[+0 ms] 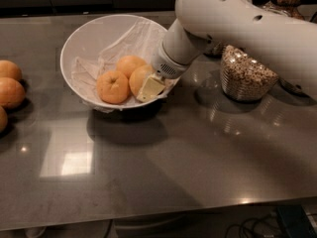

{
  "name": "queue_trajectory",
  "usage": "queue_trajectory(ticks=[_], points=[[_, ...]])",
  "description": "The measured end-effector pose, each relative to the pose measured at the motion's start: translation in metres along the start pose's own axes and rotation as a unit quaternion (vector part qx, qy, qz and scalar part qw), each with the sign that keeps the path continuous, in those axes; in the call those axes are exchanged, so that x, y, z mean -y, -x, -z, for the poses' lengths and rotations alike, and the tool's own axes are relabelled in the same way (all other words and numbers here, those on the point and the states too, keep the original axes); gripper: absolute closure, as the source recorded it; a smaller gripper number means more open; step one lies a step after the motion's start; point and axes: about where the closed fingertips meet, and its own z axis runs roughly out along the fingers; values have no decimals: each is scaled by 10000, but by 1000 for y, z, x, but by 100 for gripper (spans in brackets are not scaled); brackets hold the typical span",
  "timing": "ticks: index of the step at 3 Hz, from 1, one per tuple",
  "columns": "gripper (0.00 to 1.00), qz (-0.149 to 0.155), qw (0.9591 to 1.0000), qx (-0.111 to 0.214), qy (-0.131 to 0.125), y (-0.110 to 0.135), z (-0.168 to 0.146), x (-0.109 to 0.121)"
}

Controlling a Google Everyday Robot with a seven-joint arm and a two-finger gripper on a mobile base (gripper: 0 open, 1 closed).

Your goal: Pick orange from white bowl

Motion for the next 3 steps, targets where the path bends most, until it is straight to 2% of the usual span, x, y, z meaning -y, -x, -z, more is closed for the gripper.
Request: queue_trajectory(ticks=[2, 3], points=[[99, 1, 10000, 2, 0, 0, 0, 0], [100, 30, 9999, 168, -13, 6, 14, 2]])
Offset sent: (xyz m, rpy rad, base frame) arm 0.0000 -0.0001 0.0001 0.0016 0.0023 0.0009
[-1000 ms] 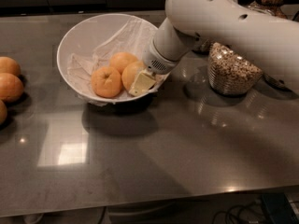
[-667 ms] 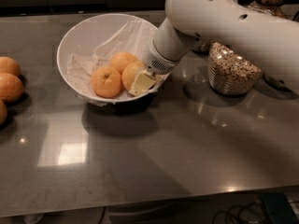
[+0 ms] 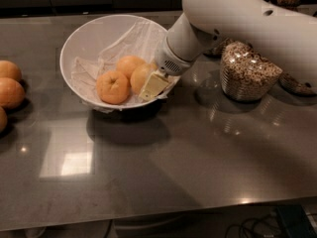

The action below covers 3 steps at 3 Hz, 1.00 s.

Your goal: Pick orange from white bowl

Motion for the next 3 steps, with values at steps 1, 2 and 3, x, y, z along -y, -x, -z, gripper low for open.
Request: queue_trajectory(ticks=[1, 2, 3], points=[[100, 61, 9995, 202, -248, 8, 32, 8], [100, 208, 9977, 356, -540, 20, 65, 17], [100, 458, 9942, 655, -725, 35, 93, 27]])
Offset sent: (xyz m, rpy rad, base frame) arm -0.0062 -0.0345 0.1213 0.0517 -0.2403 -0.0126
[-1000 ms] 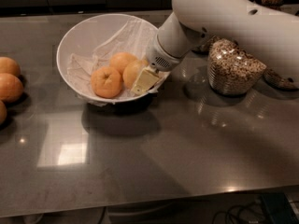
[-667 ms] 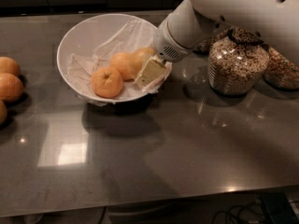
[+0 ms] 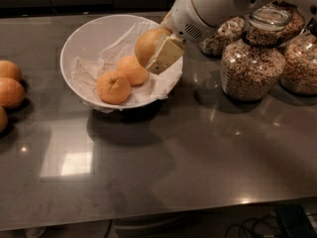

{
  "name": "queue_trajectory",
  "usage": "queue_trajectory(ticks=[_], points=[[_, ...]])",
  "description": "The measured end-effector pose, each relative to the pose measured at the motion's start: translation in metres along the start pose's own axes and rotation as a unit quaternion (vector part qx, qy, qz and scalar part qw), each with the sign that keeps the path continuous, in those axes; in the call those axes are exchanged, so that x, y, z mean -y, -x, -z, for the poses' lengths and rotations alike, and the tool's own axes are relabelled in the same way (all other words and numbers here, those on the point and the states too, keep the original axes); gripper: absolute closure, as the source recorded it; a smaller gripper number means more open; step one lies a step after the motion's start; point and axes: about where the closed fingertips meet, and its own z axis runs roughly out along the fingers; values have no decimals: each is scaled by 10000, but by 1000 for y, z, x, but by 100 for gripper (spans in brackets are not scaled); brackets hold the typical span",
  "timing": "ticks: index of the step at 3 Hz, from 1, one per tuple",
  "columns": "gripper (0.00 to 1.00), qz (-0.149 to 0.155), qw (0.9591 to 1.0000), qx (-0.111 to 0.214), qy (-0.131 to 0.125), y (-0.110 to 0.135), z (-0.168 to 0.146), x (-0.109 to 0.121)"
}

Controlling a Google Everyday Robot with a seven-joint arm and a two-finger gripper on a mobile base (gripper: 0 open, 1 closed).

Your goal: Pick orange from white bowl

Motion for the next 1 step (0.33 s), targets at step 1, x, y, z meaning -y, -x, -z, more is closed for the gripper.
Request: queue_trajectory(ticks=[1], points=[[100, 41, 10000, 11, -6, 2, 1, 0]])
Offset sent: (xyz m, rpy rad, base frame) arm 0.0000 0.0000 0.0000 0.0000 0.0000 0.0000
